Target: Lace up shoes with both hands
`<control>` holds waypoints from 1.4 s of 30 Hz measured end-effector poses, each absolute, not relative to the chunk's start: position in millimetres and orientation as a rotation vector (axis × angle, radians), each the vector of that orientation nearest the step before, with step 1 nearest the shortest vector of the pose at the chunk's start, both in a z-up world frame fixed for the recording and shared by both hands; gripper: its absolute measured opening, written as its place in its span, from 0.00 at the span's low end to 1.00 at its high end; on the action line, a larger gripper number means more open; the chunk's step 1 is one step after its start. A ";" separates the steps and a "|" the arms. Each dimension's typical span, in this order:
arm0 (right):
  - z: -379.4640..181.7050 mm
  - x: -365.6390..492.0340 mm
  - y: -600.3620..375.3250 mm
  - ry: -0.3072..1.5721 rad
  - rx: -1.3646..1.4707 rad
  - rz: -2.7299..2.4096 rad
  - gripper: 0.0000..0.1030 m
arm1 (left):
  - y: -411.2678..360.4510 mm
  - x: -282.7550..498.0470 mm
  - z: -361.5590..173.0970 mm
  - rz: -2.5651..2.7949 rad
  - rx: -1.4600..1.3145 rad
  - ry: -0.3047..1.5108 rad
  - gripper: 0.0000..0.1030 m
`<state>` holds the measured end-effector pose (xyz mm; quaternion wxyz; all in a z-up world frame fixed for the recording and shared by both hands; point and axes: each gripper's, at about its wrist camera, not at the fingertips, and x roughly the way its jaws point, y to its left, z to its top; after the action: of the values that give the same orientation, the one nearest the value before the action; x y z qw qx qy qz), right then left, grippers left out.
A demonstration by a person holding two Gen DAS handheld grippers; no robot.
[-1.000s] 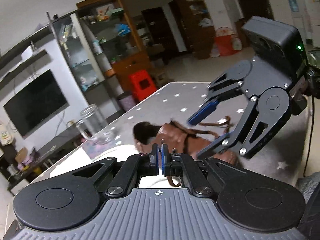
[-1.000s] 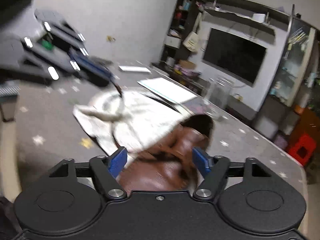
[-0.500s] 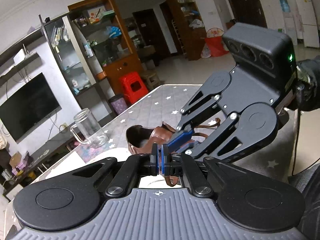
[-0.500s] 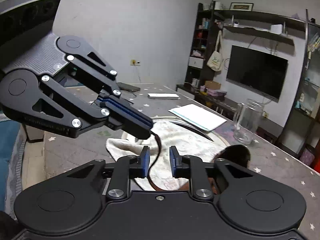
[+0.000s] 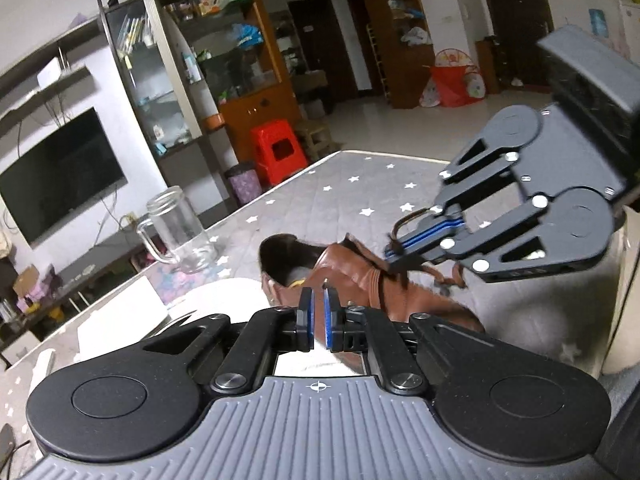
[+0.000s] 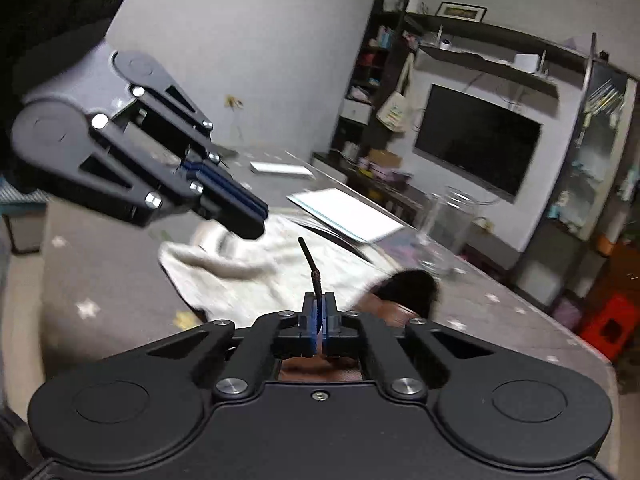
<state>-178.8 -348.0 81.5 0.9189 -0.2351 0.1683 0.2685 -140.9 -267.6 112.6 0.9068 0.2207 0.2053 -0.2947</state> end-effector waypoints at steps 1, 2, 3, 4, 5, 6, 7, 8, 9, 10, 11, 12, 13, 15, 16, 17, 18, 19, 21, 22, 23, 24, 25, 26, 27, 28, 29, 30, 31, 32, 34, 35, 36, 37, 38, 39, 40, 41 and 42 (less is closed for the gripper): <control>81.6 -179.4 -351.2 0.351 -0.503 0.535 0.02 | -273.3 -136.1 112.5 -0.610 0.446 0.432 0.20; 81.8 -179.9 -354.4 0.355 -0.523 0.519 0.02 | -279.2 -131.1 112.1 -0.608 0.436 0.439 0.25; 81.2 -179.8 -356.1 0.360 -0.536 0.512 0.02 | -283.2 -127.6 111.2 -0.605 0.430 0.443 0.32; 75.8 -175.5 -353.5 0.363 -0.544 0.509 0.02 | -288.2 -123.3 110.0 -0.601 0.424 0.449 0.33; 73.8 -172.9 -358.2 0.376 -0.563 0.492 0.02 | -294.3 -118.2 108.8 -0.595 0.415 0.458 0.33; 72.7 -172.3 -359.9 0.377 -0.571 0.481 0.02 | -298.3 -114.7 107.8 -0.590 0.409 0.465 0.33; 72.2 -171.8 -361.1 0.378 -0.572 0.477 0.02 | -302.0 -110.2 106.1 -0.579 0.401 0.478 0.34; 71.8 -171.4 -362.2 0.379 -0.573 0.473 0.02 | -306.7 -104.3 103.8 -0.562 0.390 0.496 0.34; 71.4 -171.0 -363.4 0.379 -0.573 0.469 0.02 | -309.2 -100.0 102.0 -0.547 0.380 0.508 0.34; 70.9 -170.5 -364.5 0.380 -0.574 0.465 0.02 | -310.3 -96.8 100.4 -0.533 0.370 0.518 0.34; 70.2 -169.8 -364.6 0.381 -0.571 0.465 0.02 | -311.4 -93.5 98.9 -0.519 0.360 0.528 0.34; 68.0 -167.6 -363.9 0.380 -0.571 0.462 0.02 | -312.0 -91.3 98.0 -0.509 0.352 0.534 0.34; 65.9 -165.6 -363.2 0.379 -0.572 0.458 0.02 | -312.1 -88.6 96.9 -0.499 0.340 0.543 0.34; 63.1 -162.5 -362.7 0.388 -0.568 0.452 0.02 | -310.4 -85.2 95.5 -0.481 0.332 0.554 0.34; 61.6 -161.2 -362.3 0.390 -0.569 0.454 0.02 | -309.4 -83.9 95.0 -0.474 0.331 0.559 0.34; 60.2 -160.0 -362.0 0.391 -0.570 0.457 0.02 | -308.3 -82.6 94.4 -0.466 0.329 0.563 0.34; 59.6 -158.6 -361.4 0.391 -0.572 0.457 0.02 | -307.0 -81.7 93.6 -0.463 0.327 0.567 0.34; 59.0 -157.2 -360.8 0.391 -0.574 0.456 0.02 | -304.8 -81.3 93.4 -0.468 0.318 0.570 0.34; 62.3 -156.8 -362.1 0.388 -0.584 0.458 0.02 | -299.4 -81.3 94.4 -0.480 0.299 0.571 0.34; 62.0 -156.2 -361.3 0.386 -0.587 0.458 0.02 | -297.2 -81.6 95.2 -0.482 0.298 0.570 0.34; 61.5 -155.4 -360.4 0.387 -0.593 0.459 0.02 | -295.0 -82.5 95.9 -0.483 0.298 0.567 0.34; 60.8 -154.8 -359.3 0.385 -0.601 0.458 0.02 | -292.2 -83.8 96.7 -0.484 0.300 0.564 0.33; 60.0 -154.2 -358.2 0.383 -0.609 0.457 0.02 | -289.5 -85.1 97.5 -0.485 0.301 0.560 0.32; 59.5 -153.9 -356.6 0.381 -0.619 0.458 0.02 | -286.8 -86.5 97.9 -0.484 0.302 0.557 0.32; 58.9 -153.5 -355.1 0.380 -0.628 0.459 0.02 | -284.9 -87.2 97.7 -0.483 0.302 0.555 0.31; 58.3 -153.2 -353.6 0.379 -0.638 0.461 0.02 | -281.6 -88.3 97.1 -0.470 0.310 0.558 0.20; 57.7 -153.1 -352.1 0.377 -0.649 0.462 0.02 | -277.9 -88.6 94.7 -0.437 0.330 0.566 0.17; 57.6 -159.1 -352.0 0.366 -0.685 0.463 0.02 | -275.2 -88.1 91.8 -0.414 0.344 0.572 0.17; 56.5 -159.0 -349.1 0.359 -0.709 0.465 0.02 | -268.1 -86.5 87.3 -0.404 0.336 0.589 0.17; 55.4 -158.7 -346.9 0.356 -0.723 0.468 0.02 | -258.4 -84.7 82.9 -0.399 0.308 0.613 0.17; 53.0 -157.6 -340.4 0.346 -0.754 0.481 0.02 | -245.3 -83.9 79.2 -0.387 0.261 0.638 0.16; 52.5 -156.8 -338.5 0.344 -0.760 0.487 0.02 | -242.0 -85.2 79.8 -0.391 0.249 0.638 0.16; 52.0 -156.1 -336.6 0.341 -0.765 0.492 0.02 | -240.4 -87.4 81.6 -0.402 0.241 0.633 0.16; 51.5 -155.4 -334.7 0.339 -0.770 0.497 0.02 | -241.0 -90.5 85.5 -0.422 0.231 0.625 0.16; 51.0 -154.7 -332.9 0.337 -0.775 0.503 0.02 | -243.6 -93.0 88.8 -0.438 0.230 0.619 0.16; 51.4 -154.7 -333.0 0.336 -0.773 0.501 0.02 | -247.8 -94.6 91.3 -0.448 0.237 0.611 0.16; 51.7 -154.8 -333.1 0.336 -0.772 0.500 0.02 | -252.9 -96.2 94.1 -0.459 0.245 0.602 0.17; 51.9 -154.2 -333.8 0.340 -0.773 0.496 0.02 | -260.1 -97.7 97.3 -0.472 0.255 0.588 0.17; 51.9 -154.3 -335.0 0.343 -0.774 0.492 0.02 | -264.9 -98.0 98.6 -0.479 0.259 0.579 0.20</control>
<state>-154.3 -335.0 51.9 0.8826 -0.3715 0.1647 0.2365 -98.0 -264.9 98.6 0.9220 0.1262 0.2820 -0.2333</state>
